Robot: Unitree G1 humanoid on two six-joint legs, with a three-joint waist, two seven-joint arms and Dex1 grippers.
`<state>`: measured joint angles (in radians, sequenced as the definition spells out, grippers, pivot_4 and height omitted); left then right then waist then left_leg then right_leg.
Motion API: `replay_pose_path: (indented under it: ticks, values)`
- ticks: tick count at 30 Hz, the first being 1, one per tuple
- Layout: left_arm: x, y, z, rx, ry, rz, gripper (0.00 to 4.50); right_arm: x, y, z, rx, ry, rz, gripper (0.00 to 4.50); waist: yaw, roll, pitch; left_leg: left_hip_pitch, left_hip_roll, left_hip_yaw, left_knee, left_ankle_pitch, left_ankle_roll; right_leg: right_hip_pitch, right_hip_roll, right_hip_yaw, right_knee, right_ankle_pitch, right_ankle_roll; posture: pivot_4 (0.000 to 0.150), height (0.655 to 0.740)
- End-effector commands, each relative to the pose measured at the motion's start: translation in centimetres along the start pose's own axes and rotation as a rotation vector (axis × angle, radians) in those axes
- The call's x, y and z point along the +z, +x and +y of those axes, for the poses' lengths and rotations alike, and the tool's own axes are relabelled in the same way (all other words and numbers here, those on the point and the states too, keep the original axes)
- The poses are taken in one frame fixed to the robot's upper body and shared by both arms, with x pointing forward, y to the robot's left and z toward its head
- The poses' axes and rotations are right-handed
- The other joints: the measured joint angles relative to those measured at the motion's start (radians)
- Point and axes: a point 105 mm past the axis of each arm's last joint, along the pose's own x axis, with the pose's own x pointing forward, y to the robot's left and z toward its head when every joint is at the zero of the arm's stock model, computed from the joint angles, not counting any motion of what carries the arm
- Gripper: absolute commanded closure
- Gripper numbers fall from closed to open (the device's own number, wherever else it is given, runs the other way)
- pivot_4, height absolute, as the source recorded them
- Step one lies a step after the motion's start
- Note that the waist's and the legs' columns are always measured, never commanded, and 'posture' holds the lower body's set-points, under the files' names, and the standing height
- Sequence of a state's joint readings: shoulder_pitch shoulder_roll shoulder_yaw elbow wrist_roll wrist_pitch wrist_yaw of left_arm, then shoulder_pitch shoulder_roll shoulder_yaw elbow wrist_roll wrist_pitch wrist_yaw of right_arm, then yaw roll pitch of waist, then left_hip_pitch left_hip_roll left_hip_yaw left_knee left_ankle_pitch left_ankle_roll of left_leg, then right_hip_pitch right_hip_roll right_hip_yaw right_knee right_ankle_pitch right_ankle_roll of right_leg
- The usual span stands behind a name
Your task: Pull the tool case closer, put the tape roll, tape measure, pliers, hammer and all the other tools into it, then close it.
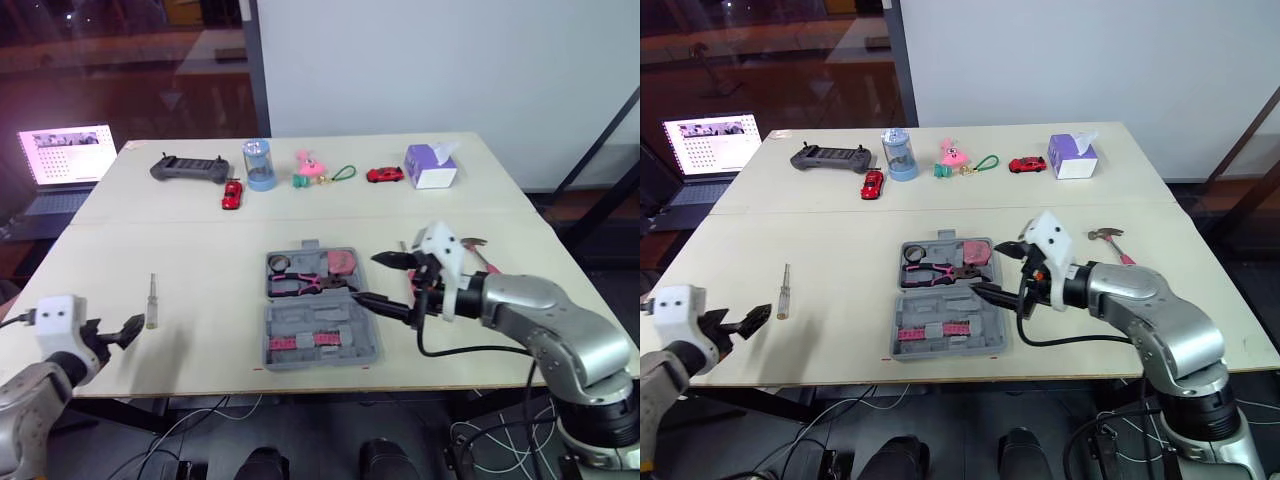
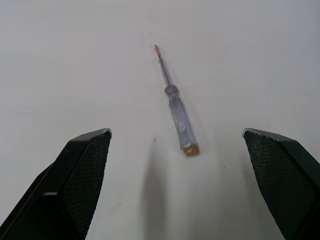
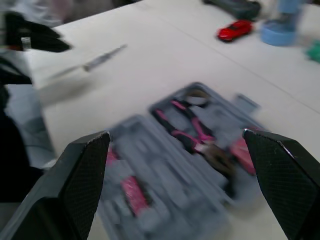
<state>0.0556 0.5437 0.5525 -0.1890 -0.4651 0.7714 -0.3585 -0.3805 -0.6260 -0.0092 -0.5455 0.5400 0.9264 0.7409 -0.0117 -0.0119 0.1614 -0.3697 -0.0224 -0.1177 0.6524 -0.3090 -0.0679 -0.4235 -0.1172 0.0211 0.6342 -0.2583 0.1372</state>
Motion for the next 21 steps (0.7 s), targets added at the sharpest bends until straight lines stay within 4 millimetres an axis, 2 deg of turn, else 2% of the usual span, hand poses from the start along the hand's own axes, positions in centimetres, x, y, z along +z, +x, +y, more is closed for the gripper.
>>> replay_pose_path:
  ticks: [1,6,8,10,11,14,18,21]
  values:
    - [0.6,1.4,-0.5,0.028,0.043,0.014,0.06,0.7,0.6,0.2,-0.012,-0.058,-0.012,0.00,-0.002,0.000,0.000,-0.001,0.000,0.000,0.000,0.001,-0.001,-0.001,0.000,0.000,0.000,0.000,0.000,0.150,0.7400]
    - [0.4,4.6,-0.9,0.073,0.039,0.065,0.06,0.7,1.5,1.4,0.043,-0.124,-0.021,0.00,-0.005,0.000,0.000,0.000,0.000,0.000,-0.001,0.001,-0.002,-0.001,0.000,0.000,0.001,0.000,0.000,0.150,0.7400]
    - [0.7,5.3,-1.1,0.073,0.036,0.063,0.06,0.8,1.6,1.4,0.040,-0.127,-0.026,0.00,-0.031,0.001,0.000,-0.003,-0.009,-0.023,-0.001,0.002,-0.002,0.010,-0.007,-0.019,0.001,-0.001,0.001,0.150,0.7400]
    - [1.2,6.4,-1.5,0.083,0.036,0.073,0.06,0.9,1.5,1.0,0.019,-0.118,-0.031,0.00,-0.051,0.002,0.001,-0.003,-0.024,-0.058,-0.001,0.007,-0.004,0.028,-0.019,-0.047,-0.002,-0.004,0.005,0.150,0.7400]
    - [1.4,6.9,-1.7,0.092,0.035,0.078,0.06,0.9,1.4,0.8,0.008,-0.114,-0.030,0.00,-0.051,0.001,0.000,-0.002,-0.034,-0.082,-0.001,0.011,-0.010,0.037,-0.022,-0.057,-0.003,-0.006,0.007,0.150,0.7400]
    - [1.5,7.9,-1.8,0.111,0.034,0.113,0.06,0.7,1.1,0.6,-0.008,-0.106,-0.019,0.00,-0.032,0.001,0.000,-0.004,-0.032,-0.079,-0.002,0.018,-0.023,0.032,-0.021,-0.052,-0.005,-0.006,0.006,0.150,0.7400]
    - [1.2,9.0,-1.7,0.134,0.029,0.165,0.06,0.5,0.8,0.6,-0.018,-0.091,-0.008,0.00,-0.029,0.001,0.000,-0.003,-0.032,-0.075,-0.002,0.018,-0.023,0.030,-0.022,-0.048,-0.004,-0.006,0.006,0.150,0.7400]
    - [0.2,9.5,-1.4,0.165,0.031,0.266,0.06,0.5,0.6,0.5,-0.027,-0.085,-0.007,0.00,-0.029,0.001,0.000,-0.004,-0.032,-0.074,-0.002,0.018,-0.023,0.028,-0.022,-0.047,-0.003,-0.006,0.006,0.150,0.7400]
